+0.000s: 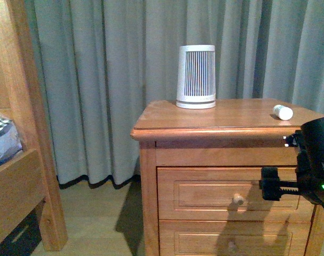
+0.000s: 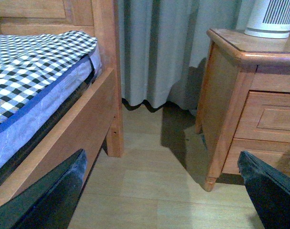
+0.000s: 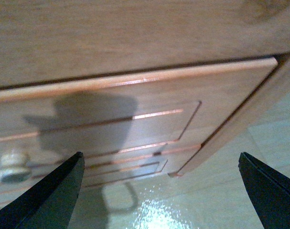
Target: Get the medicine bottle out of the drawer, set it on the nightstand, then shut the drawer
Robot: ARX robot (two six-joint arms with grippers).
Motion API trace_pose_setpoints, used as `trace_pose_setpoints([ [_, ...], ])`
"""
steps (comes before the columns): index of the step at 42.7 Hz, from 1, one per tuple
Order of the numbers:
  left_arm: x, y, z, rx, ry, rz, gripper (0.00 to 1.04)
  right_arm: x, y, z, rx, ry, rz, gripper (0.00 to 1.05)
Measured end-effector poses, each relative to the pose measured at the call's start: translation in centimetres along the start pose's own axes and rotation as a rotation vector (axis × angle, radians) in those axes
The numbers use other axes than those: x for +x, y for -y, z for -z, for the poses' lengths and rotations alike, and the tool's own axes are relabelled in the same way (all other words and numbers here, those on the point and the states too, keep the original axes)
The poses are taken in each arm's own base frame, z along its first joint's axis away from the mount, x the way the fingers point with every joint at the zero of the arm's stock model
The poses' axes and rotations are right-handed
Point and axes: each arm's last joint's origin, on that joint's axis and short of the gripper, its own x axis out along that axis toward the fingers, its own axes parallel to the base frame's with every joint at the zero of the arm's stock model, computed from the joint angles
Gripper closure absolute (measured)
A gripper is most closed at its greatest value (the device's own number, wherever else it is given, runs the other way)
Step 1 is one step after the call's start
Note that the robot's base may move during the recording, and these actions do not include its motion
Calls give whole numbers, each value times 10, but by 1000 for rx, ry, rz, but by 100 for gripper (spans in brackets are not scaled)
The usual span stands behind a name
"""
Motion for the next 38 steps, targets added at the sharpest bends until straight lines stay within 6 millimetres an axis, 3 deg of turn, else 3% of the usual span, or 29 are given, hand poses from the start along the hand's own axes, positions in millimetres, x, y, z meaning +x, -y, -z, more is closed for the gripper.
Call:
trace_pose_setpoints([
  [8,0,0,0,0,0,0,7,-45,17,0,20,-6,-3,7],
  [18,0,0,0,0,0,0,7,-160,80,1,89,41,71,7],
  [24,0,0,0,0,0,0,7,-226,105,14,124,66,77,7],
  [27,0,0,0,0,0,0,7,-262,113,28,127,93,60,7],
  [32,0,0,0,0,0,0,7,-300,117,45,115,137,25,7],
  [35,0,0,0,0,0,0,7,-317,116,55,109,199,-19,7],
  [38,0,0,0,0,0,0,7,-322,111,63,107,230,-83,7],
])
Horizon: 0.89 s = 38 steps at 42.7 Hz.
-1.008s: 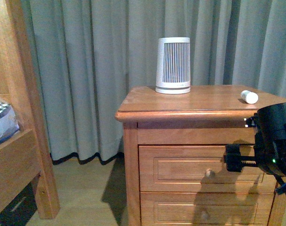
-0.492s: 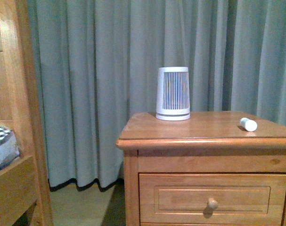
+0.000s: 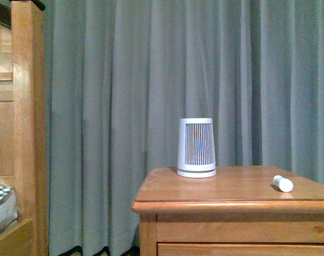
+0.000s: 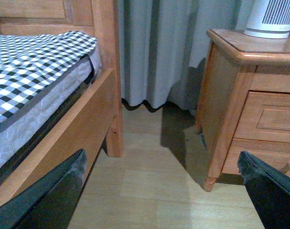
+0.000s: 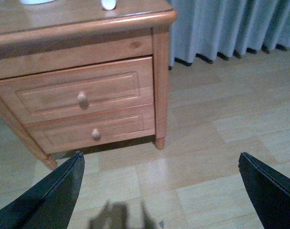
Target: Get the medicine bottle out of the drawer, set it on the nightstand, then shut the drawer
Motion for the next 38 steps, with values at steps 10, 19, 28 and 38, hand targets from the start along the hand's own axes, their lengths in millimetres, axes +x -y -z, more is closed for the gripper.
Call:
trace_pose_setpoints([
  [10,0,0,0,0,0,0,7,3,-1,12,13,66,-43,7],
  [19,0,0,0,0,0,0,7,5,5,16,-55,217,-247,29],
  [28,0,0,0,0,0,2,7,9,7,29,-111,224,-267,76],
  [38,0,0,0,0,0,1,7,10,8,35,-119,227,-266,102],
])
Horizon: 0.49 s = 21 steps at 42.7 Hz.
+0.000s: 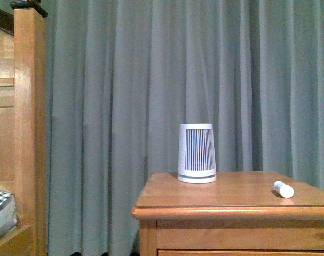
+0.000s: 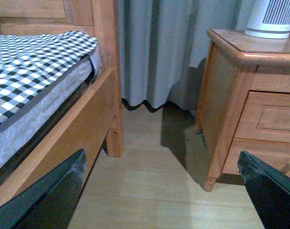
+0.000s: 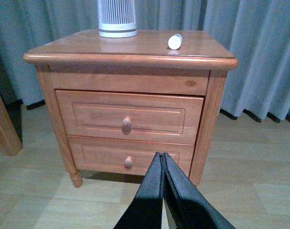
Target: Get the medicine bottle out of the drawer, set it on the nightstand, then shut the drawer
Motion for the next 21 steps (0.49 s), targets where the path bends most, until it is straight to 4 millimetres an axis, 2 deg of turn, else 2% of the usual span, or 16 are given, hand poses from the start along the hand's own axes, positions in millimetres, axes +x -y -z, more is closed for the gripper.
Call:
trace_pose_setpoints([
  [8,0,0,0,0,0,-1,7,0,0,9,0,5,0,102],
  [21,0,0,0,0,0,0,7,-1,0,9,0,11,-1,102],
])
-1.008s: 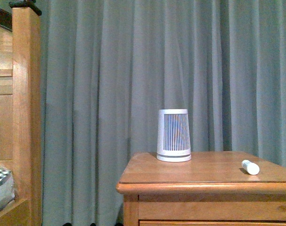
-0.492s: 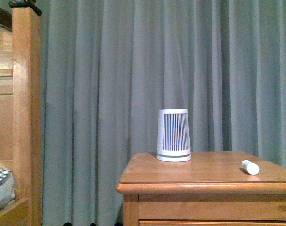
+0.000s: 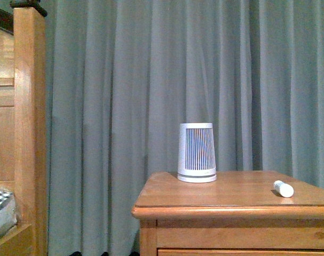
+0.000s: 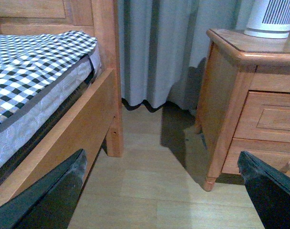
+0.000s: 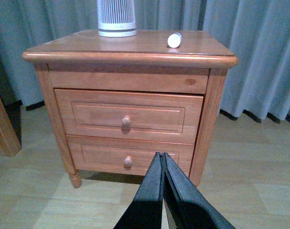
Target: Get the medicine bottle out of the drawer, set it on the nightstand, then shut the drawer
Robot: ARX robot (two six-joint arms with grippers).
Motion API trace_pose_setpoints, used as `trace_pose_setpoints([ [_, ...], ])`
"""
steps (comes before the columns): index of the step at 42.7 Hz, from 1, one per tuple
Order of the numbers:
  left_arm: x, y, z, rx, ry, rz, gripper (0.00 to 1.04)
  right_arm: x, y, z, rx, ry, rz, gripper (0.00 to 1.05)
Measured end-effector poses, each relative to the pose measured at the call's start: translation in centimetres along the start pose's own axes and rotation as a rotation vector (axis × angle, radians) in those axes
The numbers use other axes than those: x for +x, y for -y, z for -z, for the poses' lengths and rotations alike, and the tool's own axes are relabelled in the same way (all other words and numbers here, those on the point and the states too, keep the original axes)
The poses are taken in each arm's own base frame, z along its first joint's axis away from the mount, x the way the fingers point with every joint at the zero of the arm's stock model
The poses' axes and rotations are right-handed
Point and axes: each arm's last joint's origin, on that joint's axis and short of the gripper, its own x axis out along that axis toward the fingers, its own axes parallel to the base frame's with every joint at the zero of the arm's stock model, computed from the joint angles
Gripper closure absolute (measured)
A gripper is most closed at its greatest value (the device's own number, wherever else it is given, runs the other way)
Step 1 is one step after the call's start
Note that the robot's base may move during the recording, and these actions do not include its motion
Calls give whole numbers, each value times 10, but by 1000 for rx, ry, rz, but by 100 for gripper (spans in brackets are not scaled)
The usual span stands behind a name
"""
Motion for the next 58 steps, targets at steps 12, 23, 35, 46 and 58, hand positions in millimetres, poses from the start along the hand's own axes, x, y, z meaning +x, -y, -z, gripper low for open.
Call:
trace_pose_setpoints([
  [12,0,0,0,0,0,0,7,0,0,0,-2,0,0,84],
  [23,0,0,0,0,0,0,7,0,0,0,-2,1,0,35],
  [35,0,0,0,0,0,0,7,0,0,0,-2,1,0,7],
  [46,0,0,0,0,0,0,7,0,0,0,-2,1,0,7],
  [58,0,0,0,0,0,0,7,0,0,0,-2,1,0,7],
])
